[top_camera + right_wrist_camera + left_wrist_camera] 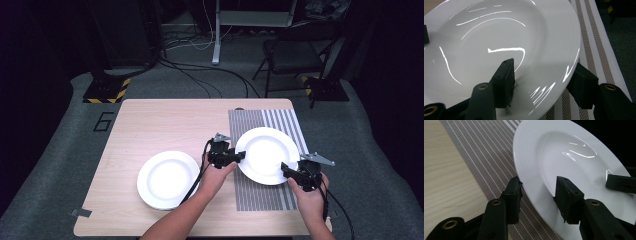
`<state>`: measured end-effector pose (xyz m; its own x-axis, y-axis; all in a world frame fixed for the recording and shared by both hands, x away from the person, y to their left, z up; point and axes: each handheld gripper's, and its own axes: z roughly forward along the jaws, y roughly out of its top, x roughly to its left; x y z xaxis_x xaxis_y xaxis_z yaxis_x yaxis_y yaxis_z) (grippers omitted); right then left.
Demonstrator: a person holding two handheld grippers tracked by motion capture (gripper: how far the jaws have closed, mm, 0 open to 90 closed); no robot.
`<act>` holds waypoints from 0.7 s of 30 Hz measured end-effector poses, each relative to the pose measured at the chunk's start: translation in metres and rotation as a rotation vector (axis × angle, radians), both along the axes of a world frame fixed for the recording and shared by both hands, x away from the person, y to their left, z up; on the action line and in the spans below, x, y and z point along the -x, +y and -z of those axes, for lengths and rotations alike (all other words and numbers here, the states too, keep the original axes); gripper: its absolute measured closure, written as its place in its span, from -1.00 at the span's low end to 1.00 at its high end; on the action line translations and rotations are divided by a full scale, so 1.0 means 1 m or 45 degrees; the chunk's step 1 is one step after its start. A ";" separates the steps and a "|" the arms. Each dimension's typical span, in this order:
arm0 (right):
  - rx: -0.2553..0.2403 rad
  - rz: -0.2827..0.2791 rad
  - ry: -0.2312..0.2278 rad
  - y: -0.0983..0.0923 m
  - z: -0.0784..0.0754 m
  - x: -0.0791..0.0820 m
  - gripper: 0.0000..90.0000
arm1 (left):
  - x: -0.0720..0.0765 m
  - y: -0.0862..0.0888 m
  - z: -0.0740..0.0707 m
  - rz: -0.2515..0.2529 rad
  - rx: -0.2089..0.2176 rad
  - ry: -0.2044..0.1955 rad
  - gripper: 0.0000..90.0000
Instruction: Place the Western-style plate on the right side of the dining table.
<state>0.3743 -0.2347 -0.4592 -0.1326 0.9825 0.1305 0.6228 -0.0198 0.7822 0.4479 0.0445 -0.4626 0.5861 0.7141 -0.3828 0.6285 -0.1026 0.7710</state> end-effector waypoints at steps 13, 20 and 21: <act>0.002 0.024 0.007 -0.004 0.003 -0.015 -0.06 | -0.015 -0.006 0.004 -0.010 0.002 0.012 0.26; 0.024 0.032 0.019 -0.006 0.009 -0.020 -0.05 | -0.021 -0.011 0.013 -0.009 -0.001 0.032 0.27; 0.024 0.032 0.019 -0.006 0.009 -0.020 -0.05 | -0.021 -0.011 0.013 -0.009 -0.001 0.032 0.26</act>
